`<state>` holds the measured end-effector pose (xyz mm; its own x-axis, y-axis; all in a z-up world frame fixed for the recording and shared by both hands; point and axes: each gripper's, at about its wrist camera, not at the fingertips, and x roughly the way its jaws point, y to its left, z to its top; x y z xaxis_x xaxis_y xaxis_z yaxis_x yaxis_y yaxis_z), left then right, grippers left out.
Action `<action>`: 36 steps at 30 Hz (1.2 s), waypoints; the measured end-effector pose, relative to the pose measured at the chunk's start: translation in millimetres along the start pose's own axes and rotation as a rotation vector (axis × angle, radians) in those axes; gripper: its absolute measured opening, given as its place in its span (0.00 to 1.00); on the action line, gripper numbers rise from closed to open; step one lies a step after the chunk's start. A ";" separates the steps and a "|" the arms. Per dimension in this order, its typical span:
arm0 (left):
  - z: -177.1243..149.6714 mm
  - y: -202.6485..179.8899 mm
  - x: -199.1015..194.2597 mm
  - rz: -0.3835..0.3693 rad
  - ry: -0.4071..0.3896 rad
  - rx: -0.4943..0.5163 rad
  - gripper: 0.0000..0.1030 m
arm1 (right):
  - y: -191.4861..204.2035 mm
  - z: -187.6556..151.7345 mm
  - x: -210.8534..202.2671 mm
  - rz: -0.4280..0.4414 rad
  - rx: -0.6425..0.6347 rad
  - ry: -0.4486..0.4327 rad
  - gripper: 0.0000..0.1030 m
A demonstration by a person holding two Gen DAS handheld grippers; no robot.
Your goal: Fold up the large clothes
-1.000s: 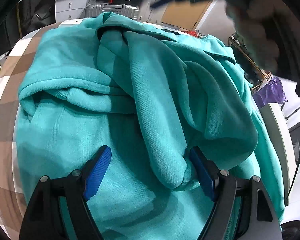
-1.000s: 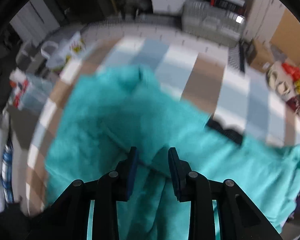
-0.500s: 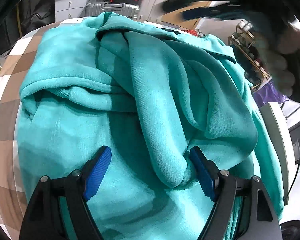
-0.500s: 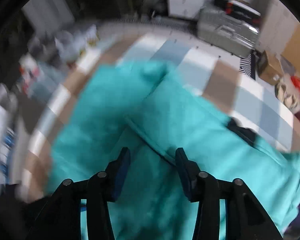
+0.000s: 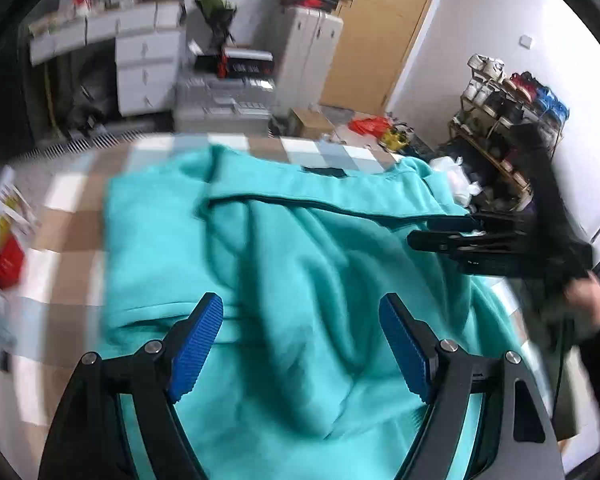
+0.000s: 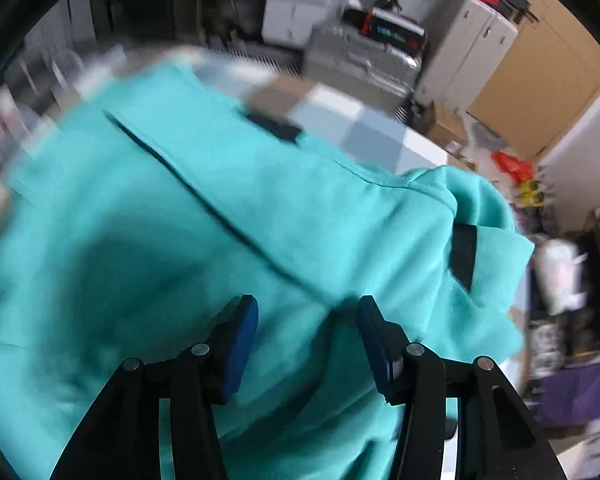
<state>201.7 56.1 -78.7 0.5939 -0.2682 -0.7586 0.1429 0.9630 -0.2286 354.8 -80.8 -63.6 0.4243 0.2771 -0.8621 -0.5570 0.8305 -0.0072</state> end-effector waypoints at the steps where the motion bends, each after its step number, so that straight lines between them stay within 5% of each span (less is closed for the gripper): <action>1: 1.1 -3.1 17.7 0.012 0.051 0.001 0.75 | 3.0 0.2 -17.8 0.085 0.052 -0.049 0.48; 3: -4.7 -6.4 46.2 0.098 0.139 0.004 0.75 | 18.4 -4.3 -26.9 0.130 0.051 -0.083 0.49; 5: -15.5 -6.5 75.9 0.155 0.230 0.007 0.76 | 41.7 -15.8 -8.2 0.140 -0.016 0.005 0.49; 7: -20.3 -13.7 77.4 0.195 0.194 0.074 0.80 | 57.7 -41.8 24.7 0.085 -0.037 0.108 0.52; 8: -19.6 -14.0 76.0 0.194 0.203 0.081 0.80 | 68.0 -46.8 15.1 0.048 -0.078 0.032 0.51; 10: -13.8 -8.0 62.4 0.165 0.208 0.024 0.80 | 71.1 -44.1 4.3 0.057 -0.087 0.060 0.50; 12: -3.1 -5.9 43.0 0.117 0.165 0.004 0.80 | 51.9 -38.8 -19.1 0.125 -0.010 0.046 0.45; 15: 17.2 -0.7 9.0 0.156 0.040 0.075 0.80 | 18.0 -33.9 -62.7 0.072 0.080 -0.107 0.49; 18: 20.9 20.6 26.4 0.274 0.064 0.112 0.80 | -18.4 -27.5 -70.0 -0.060 0.136 -0.161 0.72; 21: 4.7 49.1 64.5 0.245 0.174 0.000 0.80 | -52.8 -33.5 -31.8 -0.116 0.217 -0.021 0.69; 22: 0.7 46.4 64.6 0.253 0.138 0.025 0.81 | -57.6 -44.7 -12.7 -0.100 0.247 0.057 0.69; 26: -0.4 29.0 45.4 0.287 0.189 0.055 0.80 | -50.4 -52.6 -24.4 -0.083 0.248 0.069 0.70; 30: -12.4 19.2 -13.3 0.218 0.186 0.011 0.80 | -36.1 -79.9 -88.5 -0.004 0.302 -0.046 0.67; 36: -49.1 4.1 -76.4 0.267 0.164 0.022 0.80 | 24.7 -153.9 -196.9 0.166 0.325 -0.287 0.73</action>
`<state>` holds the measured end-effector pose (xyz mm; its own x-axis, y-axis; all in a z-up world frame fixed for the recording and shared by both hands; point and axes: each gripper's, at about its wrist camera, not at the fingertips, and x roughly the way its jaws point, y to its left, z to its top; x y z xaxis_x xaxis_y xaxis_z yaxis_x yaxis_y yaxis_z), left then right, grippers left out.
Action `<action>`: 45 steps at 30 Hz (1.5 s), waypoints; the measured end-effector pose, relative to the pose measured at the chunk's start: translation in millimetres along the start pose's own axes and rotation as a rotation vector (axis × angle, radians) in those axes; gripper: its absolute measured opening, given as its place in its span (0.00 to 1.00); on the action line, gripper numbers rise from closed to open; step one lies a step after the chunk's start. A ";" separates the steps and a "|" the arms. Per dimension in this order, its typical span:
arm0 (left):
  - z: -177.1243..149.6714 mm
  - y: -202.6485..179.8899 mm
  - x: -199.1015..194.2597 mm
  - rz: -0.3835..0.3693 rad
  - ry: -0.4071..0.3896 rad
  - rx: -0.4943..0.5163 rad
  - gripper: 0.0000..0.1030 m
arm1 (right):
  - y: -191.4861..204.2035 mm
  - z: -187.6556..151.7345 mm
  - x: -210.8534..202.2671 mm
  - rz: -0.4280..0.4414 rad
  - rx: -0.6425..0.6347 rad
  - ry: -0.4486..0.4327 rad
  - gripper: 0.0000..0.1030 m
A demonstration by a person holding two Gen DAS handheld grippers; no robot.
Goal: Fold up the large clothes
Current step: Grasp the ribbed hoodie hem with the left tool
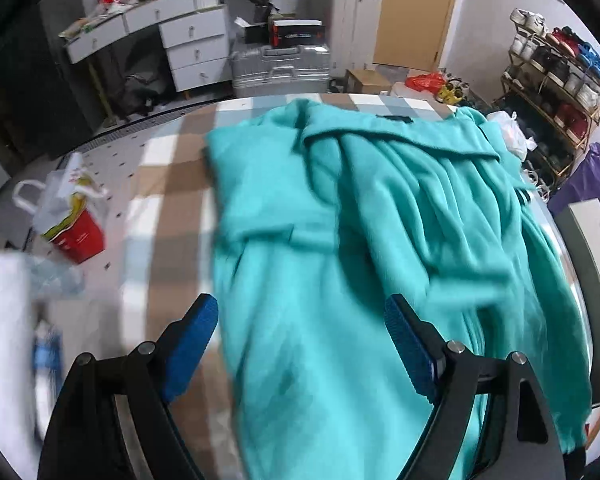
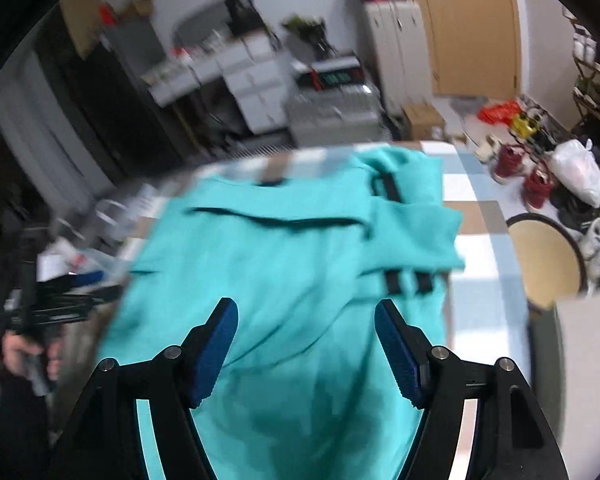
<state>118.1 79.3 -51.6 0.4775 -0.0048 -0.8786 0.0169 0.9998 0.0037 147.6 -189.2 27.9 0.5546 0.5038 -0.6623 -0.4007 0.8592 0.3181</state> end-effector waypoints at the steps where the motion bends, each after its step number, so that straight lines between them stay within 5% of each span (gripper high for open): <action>1: -1.1 4.8 4.7 -0.010 0.011 -0.002 0.80 | 0.8 -5.7 -11.3 0.024 0.009 -0.023 0.75; 4: -28.6 3.7 -8.9 -0.053 0.024 -0.012 0.80 | 15.5 -41.3 -47.2 0.096 0.045 -0.081 0.84; 9: -79.5 -1.6 -23.0 -0.106 0.091 -0.001 0.80 | 20.3 -76.1 -44.5 0.165 0.065 -0.110 0.87; 14: -126.5 1.5 -11.3 -0.076 0.164 0.008 0.80 | 9.3 -114.4 -29.1 0.244 0.141 -0.201 0.87; 17: -142.4 10.6 -4.0 -0.157 0.190 -0.061 0.80 | 3.8 -118.7 -31.8 0.299 0.174 -0.213 0.88; 19: -147.1 12.9 -0.6 -0.208 0.191 -0.099 0.80 | 3.6 -124.2 -53.0 0.279 0.139 -0.357 0.92; 20: -148.4 12.3 2.1 -0.238 0.197 -0.108 0.80 | 3.3 -125.6 -58.6 0.256 0.130 -0.387 1.00; 22: -150.1 10.3 10.7 -0.266 0.208 -0.118 0.80 | -1.6 -126.2 -61.9 0.250 0.141 -0.403 1.00; 25: -152.4 7.7 17.8 -0.250 0.202 -0.115 0.74 | -5.3 -124.7 -58.3 0.246 0.157 -0.363 1.00; 28: -151.2 4.0 16.9 -0.207 0.190 -0.066 0.46 | -1.9 -121.1 -56.7 0.241 0.133 -0.358 1.00; 32: -150.9 1.2 12.0 -0.165 0.180 -0.022 0.21 | 4.5 -126.6 -49.2 0.221 0.094 -0.341 1.00; 38: -155.8 -22.8 5.9 0.079 0.155 0.177 0.20 | 13.4 -130.3 -47.1 0.190 0.043 -0.331 1.00; 45: -158.0 -3.2 -8.9 0.013 0.140 0.070 0.27 | 10.0 -129.2 -38.6 0.216 0.061 -0.254 1.00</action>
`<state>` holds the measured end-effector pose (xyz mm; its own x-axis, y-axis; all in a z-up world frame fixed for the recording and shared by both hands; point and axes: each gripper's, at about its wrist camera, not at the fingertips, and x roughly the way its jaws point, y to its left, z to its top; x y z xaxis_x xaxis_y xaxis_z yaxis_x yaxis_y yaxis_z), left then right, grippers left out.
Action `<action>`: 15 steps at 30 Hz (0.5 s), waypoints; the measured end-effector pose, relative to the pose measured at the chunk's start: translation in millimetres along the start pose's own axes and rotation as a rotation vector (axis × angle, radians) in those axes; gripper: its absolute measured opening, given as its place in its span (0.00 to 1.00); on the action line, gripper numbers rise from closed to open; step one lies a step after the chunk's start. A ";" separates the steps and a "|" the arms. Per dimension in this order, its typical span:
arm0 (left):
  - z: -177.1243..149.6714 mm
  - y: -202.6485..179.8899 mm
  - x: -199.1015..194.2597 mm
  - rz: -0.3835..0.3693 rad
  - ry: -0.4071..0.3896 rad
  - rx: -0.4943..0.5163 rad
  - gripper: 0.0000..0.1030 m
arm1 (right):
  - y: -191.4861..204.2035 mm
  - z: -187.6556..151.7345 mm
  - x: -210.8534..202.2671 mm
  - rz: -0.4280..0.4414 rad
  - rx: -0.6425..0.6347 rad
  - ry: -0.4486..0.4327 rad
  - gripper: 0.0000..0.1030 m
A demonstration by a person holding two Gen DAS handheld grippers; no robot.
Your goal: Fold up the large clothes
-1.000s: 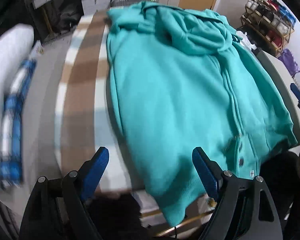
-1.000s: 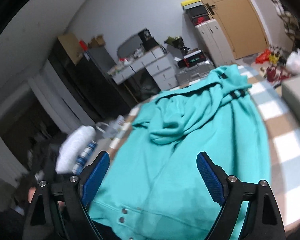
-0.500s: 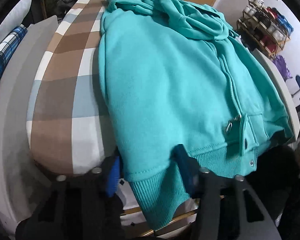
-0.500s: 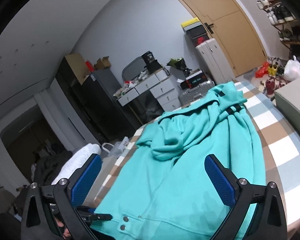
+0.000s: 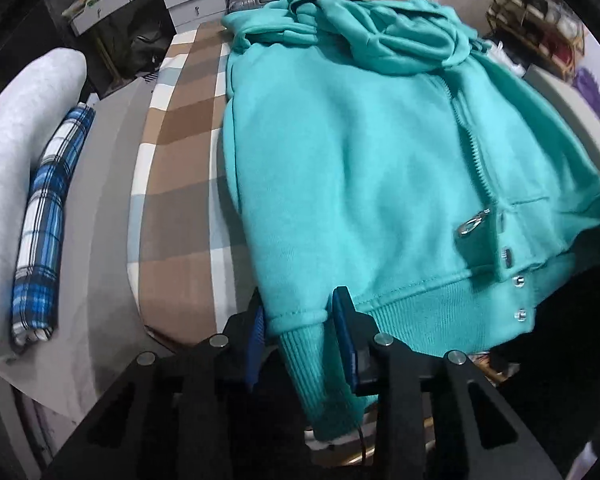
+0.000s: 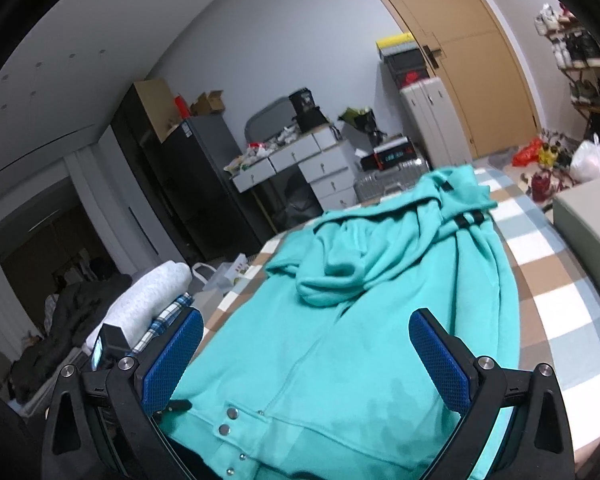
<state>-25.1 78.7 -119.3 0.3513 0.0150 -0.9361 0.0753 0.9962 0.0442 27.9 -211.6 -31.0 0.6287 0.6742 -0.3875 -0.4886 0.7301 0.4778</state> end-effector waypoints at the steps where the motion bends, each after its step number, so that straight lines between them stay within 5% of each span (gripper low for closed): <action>1: -0.1 -1.3 -1.3 -0.012 0.000 0.000 0.27 | -1.7 0.4 8.9 0.006 0.018 0.064 1.00; 3: -2.1 2.8 -7.5 -0.041 -0.036 -0.001 0.28 | 5.4 2.0 25.2 0.006 -0.047 0.237 0.95; 5: -5.6 4.0 -10.6 -0.068 -0.050 -0.006 0.53 | 25.4 3.1 21.7 -0.114 -0.246 0.301 0.89; 7: -5.8 8.3 -9.8 -0.111 -0.073 -0.030 0.62 | 41.7 0.0 11.6 -0.176 -0.400 0.338 0.92; 10: -6.6 11.5 -2.2 -0.203 -0.052 -0.074 0.62 | 42.5 -16.2 22.3 -0.077 -0.379 0.581 0.90; 14: -11.1 8.7 6.3 -0.216 -0.032 -0.087 0.62 | 42.7 -51.0 58.2 -0.240 -0.493 0.761 0.87; 15: -12.2 7.9 6.8 -0.216 -0.029 -0.088 0.62 | 42.4 -60.4 69.0 -0.265 -0.534 0.810 0.72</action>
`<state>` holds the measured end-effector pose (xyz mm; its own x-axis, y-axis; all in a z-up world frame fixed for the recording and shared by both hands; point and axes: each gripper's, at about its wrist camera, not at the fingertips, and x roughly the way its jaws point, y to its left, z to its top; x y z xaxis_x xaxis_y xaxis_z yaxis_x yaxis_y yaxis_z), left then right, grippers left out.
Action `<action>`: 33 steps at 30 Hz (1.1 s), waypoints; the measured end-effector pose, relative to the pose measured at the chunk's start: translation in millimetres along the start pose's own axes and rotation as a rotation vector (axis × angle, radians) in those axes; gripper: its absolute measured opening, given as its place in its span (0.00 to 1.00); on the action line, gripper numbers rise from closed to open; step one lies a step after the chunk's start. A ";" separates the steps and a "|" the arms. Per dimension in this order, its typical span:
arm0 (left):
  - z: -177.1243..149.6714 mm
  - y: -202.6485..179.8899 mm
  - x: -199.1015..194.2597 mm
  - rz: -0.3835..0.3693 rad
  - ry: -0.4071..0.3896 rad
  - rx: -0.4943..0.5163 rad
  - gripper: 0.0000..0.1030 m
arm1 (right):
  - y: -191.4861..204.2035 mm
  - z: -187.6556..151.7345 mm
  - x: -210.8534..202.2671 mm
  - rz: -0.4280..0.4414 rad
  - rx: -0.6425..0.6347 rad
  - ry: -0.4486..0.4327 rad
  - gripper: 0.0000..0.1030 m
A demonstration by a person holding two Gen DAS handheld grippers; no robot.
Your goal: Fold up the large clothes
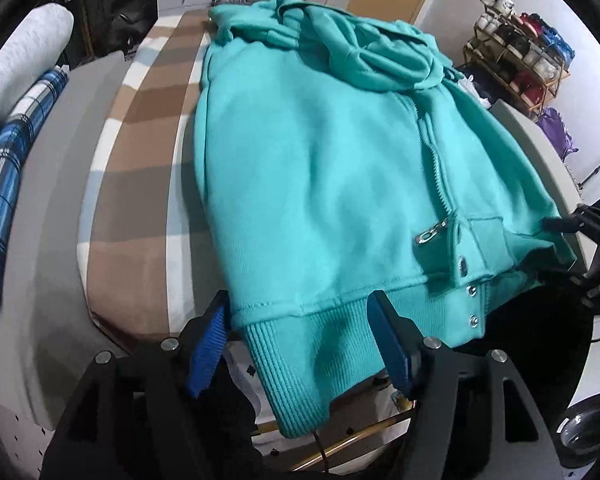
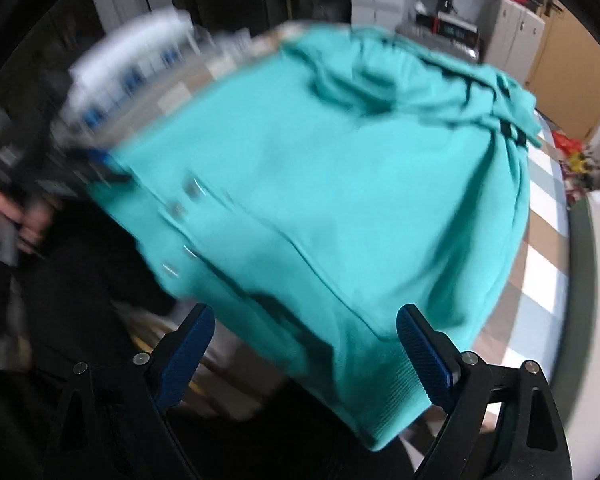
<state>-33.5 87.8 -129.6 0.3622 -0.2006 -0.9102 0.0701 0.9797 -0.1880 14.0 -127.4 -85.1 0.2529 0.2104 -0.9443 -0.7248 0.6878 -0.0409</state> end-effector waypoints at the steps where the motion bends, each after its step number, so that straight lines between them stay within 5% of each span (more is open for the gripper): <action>1: -2.3 -0.7 0.5 -0.002 0.003 -0.001 0.62 | 3.9 1.2 10.0 -0.035 -0.031 0.038 0.58; 2: -3.6 -0.5 2.0 -0.003 0.009 -0.002 0.62 | 5.5 1.2 17.7 -0.067 -0.050 0.073 0.21; 3: -4.8 -0.5 2.6 -0.005 0.013 -0.002 0.62 | 7.1 0.0 25.8 -0.106 -0.067 0.115 0.04; 9: -9.9 4.2 8.2 0.002 0.027 -0.010 0.62 | 21.8 -29.5 -3.0 -0.113 -0.199 0.114 0.02; 11: -10.2 5.0 8.2 0.000 0.028 -0.012 0.62 | 13.0 -43.7 -9.2 -0.053 -0.176 0.148 0.00; 14: -10.6 6.5 6.9 0.002 0.022 -0.008 0.62 | -8.2 -58.8 9.3 -0.108 -0.093 0.228 0.00; 16: -11.3 8.2 6.1 0.009 0.023 -0.012 0.62 | -32.6 -62.7 0.9 -0.005 0.026 0.181 0.00; 19: -12.0 11.5 4.6 0.018 0.025 -0.028 0.62 | -79.3 -67.6 -40.9 0.176 0.251 -0.040 0.15; 21: -12.1 12.8 5.1 0.016 0.031 -0.034 0.62 | -102.8 -73.7 -52.6 0.192 0.354 -0.126 0.64; 22: -12.1 14.4 5.3 0.007 0.035 -0.043 0.62 | -107.7 -74.3 -52.4 0.163 0.380 -0.136 0.71; 23: -12.5 15.4 4.9 -0.005 0.035 -0.050 0.62 | -117.5 -76.4 -46.3 0.130 0.417 -0.118 0.72; 26: -13.4 18.1 4.2 -0.025 0.040 -0.059 0.63 | -135.7 -82.4 -30.0 0.242 0.505 -0.108 0.68; 29: -12.7 15.1 4.3 -0.027 0.057 -0.042 0.63 | -143.3 -82.4 -11.8 0.163 0.572 -0.058 0.71; 33: -11.2 6.9 3.3 -0.144 0.072 -0.009 0.58 | -141.0 -82.2 17.2 0.282 0.634 0.001 0.71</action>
<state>-42.2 93.8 -138.0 0.2812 -0.3389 -0.8978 0.1081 0.9408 -0.3213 67.9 -277.9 -122.4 0.1091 0.4406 -0.8910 -0.2480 0.8801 0.4049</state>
